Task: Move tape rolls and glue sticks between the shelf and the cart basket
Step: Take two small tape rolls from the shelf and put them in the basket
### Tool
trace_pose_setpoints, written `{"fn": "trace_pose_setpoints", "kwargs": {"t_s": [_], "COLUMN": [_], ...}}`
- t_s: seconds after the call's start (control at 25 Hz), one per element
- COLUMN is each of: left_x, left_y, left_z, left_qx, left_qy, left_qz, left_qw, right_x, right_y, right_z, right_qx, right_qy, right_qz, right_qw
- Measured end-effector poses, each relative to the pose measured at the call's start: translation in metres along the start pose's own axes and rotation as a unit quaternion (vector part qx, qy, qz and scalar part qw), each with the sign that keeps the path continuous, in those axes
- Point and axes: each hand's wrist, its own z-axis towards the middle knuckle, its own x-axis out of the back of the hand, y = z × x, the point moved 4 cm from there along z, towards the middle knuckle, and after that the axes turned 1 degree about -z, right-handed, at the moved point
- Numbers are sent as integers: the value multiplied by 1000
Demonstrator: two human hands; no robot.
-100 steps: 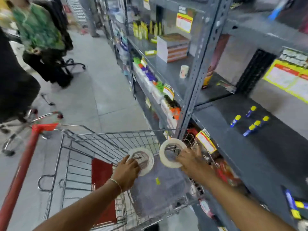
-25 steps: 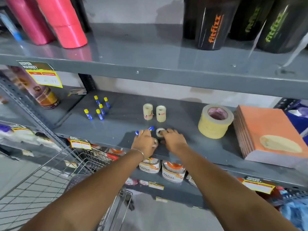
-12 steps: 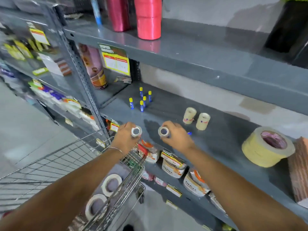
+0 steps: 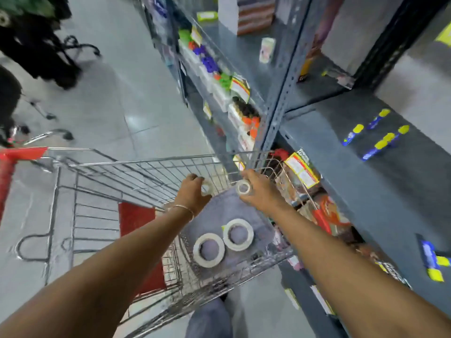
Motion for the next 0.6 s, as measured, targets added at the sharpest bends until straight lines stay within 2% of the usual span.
{"fn": "trace_pose_setpoints", "kwargs": {"t_s": [0.36, 0.6], "left_x": [-103, -161], "left_y": [-122, -171], "left_z": [16, 28], "left_qx": [132, 188], "left_qy": [-76, -104], "left_qz": [-6, -6], "left_qw": [988, 977], "right_x": [-176, -258], "right_y": [20, 56], "right_z": [81, 99], "right_qx": [24, 5], "right_qy": [-158, -194], "right_qz": [-29, -51], "right_qw": [987, 980]}}
